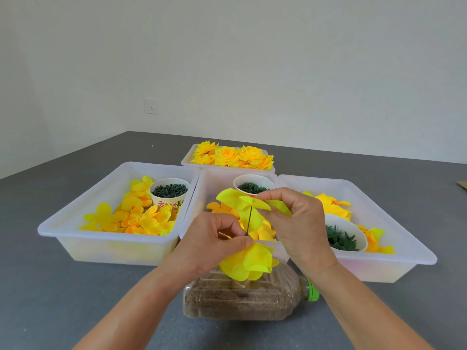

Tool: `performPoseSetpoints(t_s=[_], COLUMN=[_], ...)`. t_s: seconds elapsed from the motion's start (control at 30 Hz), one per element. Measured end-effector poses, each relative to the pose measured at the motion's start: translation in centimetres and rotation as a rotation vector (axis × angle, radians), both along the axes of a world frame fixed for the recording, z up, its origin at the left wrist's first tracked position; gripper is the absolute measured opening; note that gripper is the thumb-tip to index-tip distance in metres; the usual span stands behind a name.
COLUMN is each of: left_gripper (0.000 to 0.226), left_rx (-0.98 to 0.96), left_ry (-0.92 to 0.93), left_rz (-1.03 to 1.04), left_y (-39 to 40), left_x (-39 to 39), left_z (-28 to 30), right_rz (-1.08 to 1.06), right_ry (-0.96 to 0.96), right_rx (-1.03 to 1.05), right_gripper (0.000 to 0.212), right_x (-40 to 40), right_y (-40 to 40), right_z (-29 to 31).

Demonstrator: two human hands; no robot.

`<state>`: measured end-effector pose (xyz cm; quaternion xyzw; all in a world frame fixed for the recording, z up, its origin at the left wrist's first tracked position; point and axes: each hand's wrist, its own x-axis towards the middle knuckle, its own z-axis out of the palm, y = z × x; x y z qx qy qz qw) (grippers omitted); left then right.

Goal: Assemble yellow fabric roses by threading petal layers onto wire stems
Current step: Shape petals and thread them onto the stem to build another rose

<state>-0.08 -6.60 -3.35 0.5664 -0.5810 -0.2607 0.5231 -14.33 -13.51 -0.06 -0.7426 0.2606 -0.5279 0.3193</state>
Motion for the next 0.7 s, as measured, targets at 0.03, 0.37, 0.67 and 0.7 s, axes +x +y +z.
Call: performPoseSetpoints(t_s=[0.03, 0.37, 0.67, 0.7], left_gripper=[0.015, 0.013, 0.009, 0.008], left_rx=[-0.002, -0.005, 0.027, 0.034], left_ry=[-0.001, 0.022, 0.043, 0.046], left_rz=[-0.001, -0.014, -0.039, -0.034], left_y=[0.02, 0.11, 0.19, 0.22], left_x=[0.0, 0.01, 0.31, 0.35], left_z=[-0.01, 0.02, 0.19, 0.27], right_rz=[0.006, 0.093, 0.125, 0.113], right_ry=[0.005, -0.143, -0.203, -0.194], right_rx=[0.003, 0.318, 0.525, 0.519], right_gripper=[0.03, 0.018, 0.012, 0.011], right_x=[0.13, 0.32, 0.11, 0.04], right_y=[0.1, -0.15, -0.53, -0.57], right_z=[-0.07, 0.15, 0.03, 0.02])
